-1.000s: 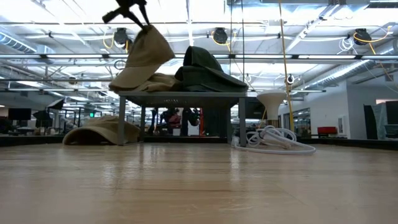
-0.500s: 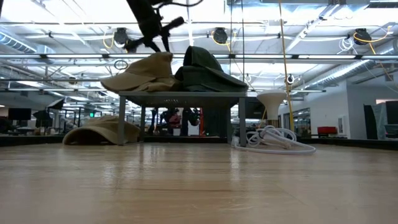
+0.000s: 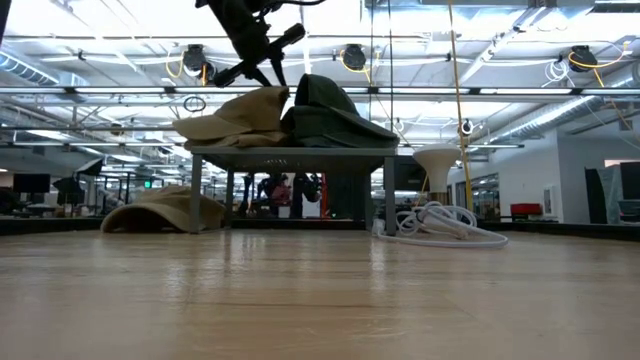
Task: Pick & Place hat
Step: Stack the bottom brown cap on the brown cap on the shelf
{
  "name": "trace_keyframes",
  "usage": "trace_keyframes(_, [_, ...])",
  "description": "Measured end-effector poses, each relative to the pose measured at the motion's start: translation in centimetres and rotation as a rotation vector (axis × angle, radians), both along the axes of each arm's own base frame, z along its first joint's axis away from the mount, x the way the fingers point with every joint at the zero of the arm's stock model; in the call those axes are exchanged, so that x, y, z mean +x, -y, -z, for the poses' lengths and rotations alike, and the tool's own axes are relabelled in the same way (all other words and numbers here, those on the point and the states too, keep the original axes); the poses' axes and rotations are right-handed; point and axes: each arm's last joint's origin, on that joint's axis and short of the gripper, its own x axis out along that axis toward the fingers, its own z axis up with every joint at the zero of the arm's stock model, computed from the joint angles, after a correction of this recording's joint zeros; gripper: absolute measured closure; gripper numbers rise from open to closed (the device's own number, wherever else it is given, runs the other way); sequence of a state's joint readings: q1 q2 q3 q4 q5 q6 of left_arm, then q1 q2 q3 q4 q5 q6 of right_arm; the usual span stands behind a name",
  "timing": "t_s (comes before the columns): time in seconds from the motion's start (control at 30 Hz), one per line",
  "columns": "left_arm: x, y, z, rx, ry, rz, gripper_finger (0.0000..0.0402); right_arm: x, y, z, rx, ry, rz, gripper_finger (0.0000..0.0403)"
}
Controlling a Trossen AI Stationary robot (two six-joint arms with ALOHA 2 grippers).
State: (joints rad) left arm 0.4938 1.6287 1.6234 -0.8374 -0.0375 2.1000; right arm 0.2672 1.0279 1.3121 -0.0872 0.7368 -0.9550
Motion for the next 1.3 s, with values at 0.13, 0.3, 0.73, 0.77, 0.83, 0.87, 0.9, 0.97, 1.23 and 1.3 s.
trace_keyframes(0.13, [0.6, 0.7, -0.2, -0.001, 0.035, 0.04, 0.0356, 0.0, 0.0, 0.0, 0.0, 0.0, 0.0, 0.0151])
trace_keyframes(0.3, [1.0, 1.5, -0.1, -0.046, 0.053, 0.07, 0.0356, 0.0, 0.0, 0.0, 0.0, 0.0, 0.0, 0.0151])
trace_keyframes(0.73, [1.1, 0.9, 0.0, -0.109, 0.115, -0.198, 0.0268, 0.0, 0.0, 0.0, 0.004, 0.002, -0.001, 0.0151])
trace_keyframes(0.77, [1.1, 0.8, -0.1, -0.107, 0.131, -0.224, 0.0262, 0.0, 0.0, 0.0, 0.008, 0.004, -0.001, 0.0151])
trace_keyframes(0.83, [0.8, 0.9, -0.5, -0.122, 0.166, -0.271, 0.0253, 0.0, 0.0, 0.0, 0.022, 0.011, -0.003, 0.0151])
trace_keyframes(0.87, [0.7, 0.9, -0.8, -0.123, 0.188, -0.293, 0.025, 0.0, 0.0, 0.0, 0.025, 0.013, -0.003, 0.0151])
trace_keyframes(0.9, [0.5, 1.0, -1.2, -0.12, 0.213, -0.317, 0.0246, 0.0, 0.0, 0.0, 0.026, 0.013, -0.003, 0.0151])
trace_keyframes(0.97, [0.1, 1.1, -1.8, -0.136, 0.256, -0.371, 0.0243, 0.0, 0.0, 0.0, 0.025, 0.012, -0.003, 0.0151])
trace_keyframes(1.23, [-2.6, 2.4, -4.7, -0.446, 0.577, -0.784, 0.0249, 0.0, 0.0, 0.0, 0.089, 0.045, -0.009, 0.0151])
trace_keyframes(1.3, [-3.3, 2.6, -5.0, -0.571, 0.675, -0.966, 0.0249, 0.0, 0.0, 0.0, 0.13, 0.066, -0.013, 0.0151])
